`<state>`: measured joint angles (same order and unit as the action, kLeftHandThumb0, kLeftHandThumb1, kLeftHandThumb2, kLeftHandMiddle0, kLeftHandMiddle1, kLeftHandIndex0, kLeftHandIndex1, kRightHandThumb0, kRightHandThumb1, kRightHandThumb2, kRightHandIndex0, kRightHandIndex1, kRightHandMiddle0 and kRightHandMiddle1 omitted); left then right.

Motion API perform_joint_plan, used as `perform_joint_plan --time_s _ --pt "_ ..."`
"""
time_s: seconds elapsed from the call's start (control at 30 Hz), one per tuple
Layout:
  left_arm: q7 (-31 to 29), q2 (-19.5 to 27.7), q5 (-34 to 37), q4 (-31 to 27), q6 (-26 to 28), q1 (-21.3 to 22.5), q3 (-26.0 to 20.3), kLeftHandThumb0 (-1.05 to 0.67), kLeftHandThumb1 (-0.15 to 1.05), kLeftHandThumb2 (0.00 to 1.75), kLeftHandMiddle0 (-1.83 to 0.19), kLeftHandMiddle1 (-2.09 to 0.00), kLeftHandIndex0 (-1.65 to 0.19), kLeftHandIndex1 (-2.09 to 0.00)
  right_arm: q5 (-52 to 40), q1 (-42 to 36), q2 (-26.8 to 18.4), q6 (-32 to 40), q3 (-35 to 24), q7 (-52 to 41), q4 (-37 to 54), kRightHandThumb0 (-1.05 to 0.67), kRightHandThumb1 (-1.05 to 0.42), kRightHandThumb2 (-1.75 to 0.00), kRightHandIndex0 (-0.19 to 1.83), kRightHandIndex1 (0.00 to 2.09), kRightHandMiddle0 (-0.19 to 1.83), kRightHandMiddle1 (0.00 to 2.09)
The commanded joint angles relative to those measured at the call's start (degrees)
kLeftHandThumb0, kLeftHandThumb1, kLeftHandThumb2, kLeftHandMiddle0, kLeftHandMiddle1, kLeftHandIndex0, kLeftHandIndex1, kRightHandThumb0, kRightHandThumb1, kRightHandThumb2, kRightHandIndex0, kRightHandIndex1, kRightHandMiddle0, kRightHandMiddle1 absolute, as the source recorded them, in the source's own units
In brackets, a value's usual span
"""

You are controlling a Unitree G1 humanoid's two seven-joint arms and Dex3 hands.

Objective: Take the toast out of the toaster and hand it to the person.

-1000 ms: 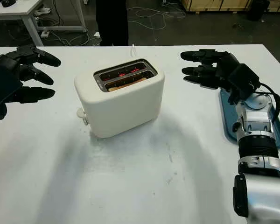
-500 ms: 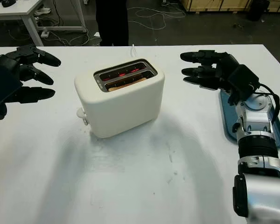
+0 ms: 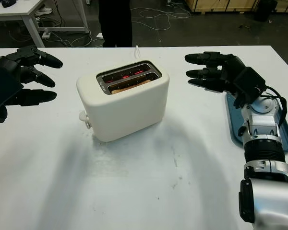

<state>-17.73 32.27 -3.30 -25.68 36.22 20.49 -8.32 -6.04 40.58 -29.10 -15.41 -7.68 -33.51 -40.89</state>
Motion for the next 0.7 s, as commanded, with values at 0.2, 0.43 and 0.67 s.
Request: perform_joint_plan --time_s 0.2,0.43,0.67 --pt "0.1 -0.1 0.3 -0.4 -0.3 0.7 -0.4 0.45 0.92 0.19 -0.40 -1.40 -0.34 -1.10 -0.9 1.3 0.4 -1.1 -0.5 -0.7 -1.0 -0.51 -0.79 0.00 0.87 0.00 0.79 0.00" --pt "0.3 -0.1 0.1 -0.7 0.2 0.8 -0.2 0.47 0.92 0.17 -0.40 -1.41 -0.34 -1.10 -0.1 1.1 0.1 -1.3 -0.2 -0.1 -0.7 -0.52 -0.80 0.00 0.86 0.00 0.78 0.00" --pt "0.1 0.3 -0.1 -0.6 -0.4 0.6 -0.1 0.45 0.92 0.18 -0.40 -1.41 -0.35 -1.10 -0.6 1.0 0.2 -0.6 -0.4 -0.2 -0.3 -0.49 -0.79 0.00 0.86 0.00 0.78 0.00"
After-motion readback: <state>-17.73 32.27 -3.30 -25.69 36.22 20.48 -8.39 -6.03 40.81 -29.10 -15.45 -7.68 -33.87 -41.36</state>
